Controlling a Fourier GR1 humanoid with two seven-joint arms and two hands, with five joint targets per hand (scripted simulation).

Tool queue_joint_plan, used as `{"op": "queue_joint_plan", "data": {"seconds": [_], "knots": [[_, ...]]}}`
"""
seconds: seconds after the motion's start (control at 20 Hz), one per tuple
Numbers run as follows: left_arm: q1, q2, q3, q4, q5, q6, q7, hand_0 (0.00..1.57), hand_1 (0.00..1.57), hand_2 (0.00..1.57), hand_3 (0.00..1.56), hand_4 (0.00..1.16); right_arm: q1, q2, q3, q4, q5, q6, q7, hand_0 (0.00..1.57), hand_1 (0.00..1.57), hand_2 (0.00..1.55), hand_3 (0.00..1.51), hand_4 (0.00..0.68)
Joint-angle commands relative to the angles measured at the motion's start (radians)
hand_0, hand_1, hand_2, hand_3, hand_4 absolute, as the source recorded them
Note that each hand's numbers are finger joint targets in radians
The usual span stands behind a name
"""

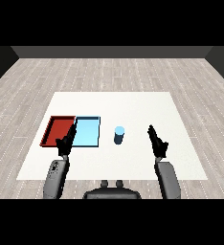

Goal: Pick the blue can and put it in the blue box

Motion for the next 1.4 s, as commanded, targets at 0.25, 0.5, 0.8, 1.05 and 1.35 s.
{"op": "queue_joint_plan", "data": {"seconds": [0.25,0.5,0.8,1.05,1.35], "knots": [[0.004,-0.058,-0.029,-0.008,-0.069,0.057,-0.02,0.0,0.0,0.0,0.0,0.0,0.141,-0.073,-0.067,-0.085,-0.057,0.124,-0.014,0.0,0.0,0.0,0.0,0.0],[0.033,-0.039,0.017,-0.065,0.01,-0.034,-0.352,0.0,0.0,0.0,0.0,0.0,0.145,-0.012,-0.071,-0.15,-0.264,0.257,-0.184,0.0,0.0,0.0,0.0,0.0],[0.089,-0.014,0.042,0.012,0.038,-0.113,-0.48,0.0,0.0,0.0,0.0,0.0,0.194,-0.05,-0.134,-0.044,-0.292,0.364,-0.3,0.0,0.0,0.0,0.0,0.0],[0.144,-0.054,-0.008,-0.18,0.019,-0.068,-0.358,0.0,0.0,0.0,0.0,0.0,0.143,-0.018,-0.131,-0.116,-0.309,0.312,-0.174,0.0,0.0,0.0,0.0,0.0],[0.105,-0.057,0.021,-0.149,0.03,-0.053,-0.355,0.0,0.0,0.0,0.0,0.0,0.003,0.058,-0.093,0.109,-0.237,0.239,-0.214,0.0,0.0,0.0,0.0,0.0]]}}
